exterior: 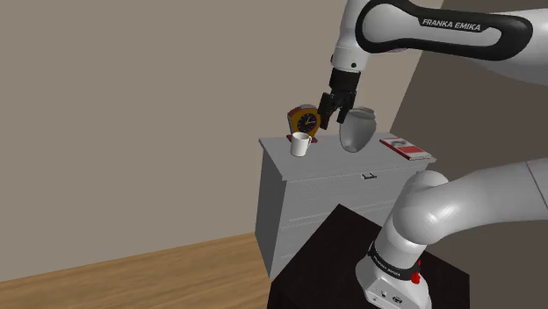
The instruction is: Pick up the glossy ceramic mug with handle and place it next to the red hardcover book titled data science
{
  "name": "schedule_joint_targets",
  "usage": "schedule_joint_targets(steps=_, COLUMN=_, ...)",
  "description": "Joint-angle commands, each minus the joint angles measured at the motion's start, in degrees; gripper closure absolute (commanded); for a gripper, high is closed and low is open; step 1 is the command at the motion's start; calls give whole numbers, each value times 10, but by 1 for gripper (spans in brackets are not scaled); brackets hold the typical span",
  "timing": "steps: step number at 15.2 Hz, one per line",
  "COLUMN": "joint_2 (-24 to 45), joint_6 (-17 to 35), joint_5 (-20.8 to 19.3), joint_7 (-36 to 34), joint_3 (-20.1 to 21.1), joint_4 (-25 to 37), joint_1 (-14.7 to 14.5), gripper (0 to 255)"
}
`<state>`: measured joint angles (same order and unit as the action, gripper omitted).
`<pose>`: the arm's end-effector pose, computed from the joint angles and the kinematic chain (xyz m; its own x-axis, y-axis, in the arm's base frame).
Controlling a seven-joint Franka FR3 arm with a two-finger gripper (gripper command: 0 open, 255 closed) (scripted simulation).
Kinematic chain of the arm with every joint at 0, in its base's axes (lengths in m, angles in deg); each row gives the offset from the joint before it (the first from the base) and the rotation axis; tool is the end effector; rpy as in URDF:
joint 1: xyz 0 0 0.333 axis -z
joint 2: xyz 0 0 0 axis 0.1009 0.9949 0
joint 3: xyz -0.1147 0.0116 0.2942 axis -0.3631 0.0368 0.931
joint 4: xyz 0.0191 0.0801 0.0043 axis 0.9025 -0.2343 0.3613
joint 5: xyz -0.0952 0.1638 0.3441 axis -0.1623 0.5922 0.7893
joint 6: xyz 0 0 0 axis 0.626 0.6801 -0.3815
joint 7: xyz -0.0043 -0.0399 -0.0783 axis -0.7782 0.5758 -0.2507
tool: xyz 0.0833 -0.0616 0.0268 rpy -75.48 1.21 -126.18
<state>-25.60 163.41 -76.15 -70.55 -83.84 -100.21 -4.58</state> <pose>0.2952 -0.0233 0.5945 0.9911 -0.1327 0.0082 -0.1327 -0.9912 0.0030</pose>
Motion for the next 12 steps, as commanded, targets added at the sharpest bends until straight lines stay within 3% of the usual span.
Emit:
schedule_joint_targets(steps=1, joint_2=0, joint_6=0, joint_5=0, joint_7=0, joint_3=0, joint_4=0, joint_1=0, gripper=0)
schedule_joint_targets(steps=12, joint_2=170, joint_6=177, joint_5=-45, joint_7=70, joint_3=-75, joint_4=4, joint_1=23, gripper=0)
